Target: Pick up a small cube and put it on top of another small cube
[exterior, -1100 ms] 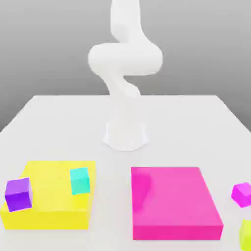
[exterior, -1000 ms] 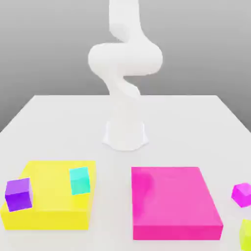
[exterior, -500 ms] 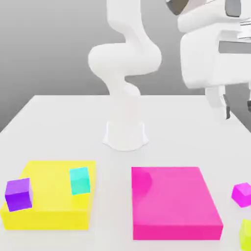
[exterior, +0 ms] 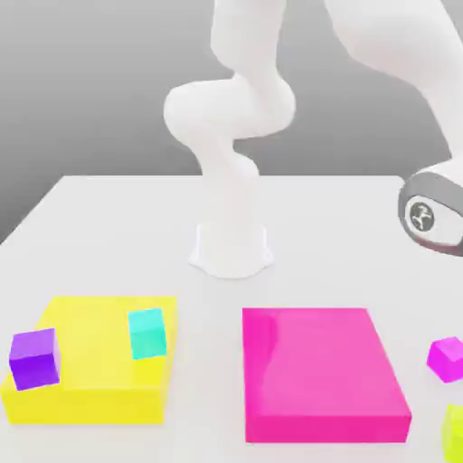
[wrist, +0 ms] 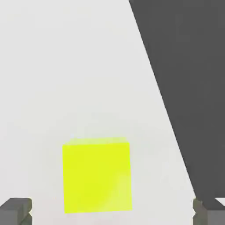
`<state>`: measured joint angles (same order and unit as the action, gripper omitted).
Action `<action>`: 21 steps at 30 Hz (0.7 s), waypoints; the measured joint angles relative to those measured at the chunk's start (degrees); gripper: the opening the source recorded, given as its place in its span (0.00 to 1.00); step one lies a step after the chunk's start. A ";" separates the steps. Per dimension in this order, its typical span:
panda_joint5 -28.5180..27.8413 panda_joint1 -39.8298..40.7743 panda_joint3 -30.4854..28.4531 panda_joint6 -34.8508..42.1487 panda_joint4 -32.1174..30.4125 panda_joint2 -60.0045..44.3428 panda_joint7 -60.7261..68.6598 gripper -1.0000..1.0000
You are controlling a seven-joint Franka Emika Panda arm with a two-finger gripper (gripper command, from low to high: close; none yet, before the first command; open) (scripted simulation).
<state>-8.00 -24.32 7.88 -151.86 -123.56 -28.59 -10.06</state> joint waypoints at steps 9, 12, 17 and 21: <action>-0.84 -0.77 -0.85 -2.82 0.84 -3.88 -0.46 0.00; 0.40 -0.01 0.18 1.01 -0.27 1.05 0.44 0.00; 3.33 4.57 -3.44 4.92 -6.42 11.50 -2.07 0.00; 4.55 8.95 -8.61 6.82 -12.71 19.88 -6.40 0.00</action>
<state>-3.45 -15.37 -0.73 -145.05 -136.27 -8.71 -16.46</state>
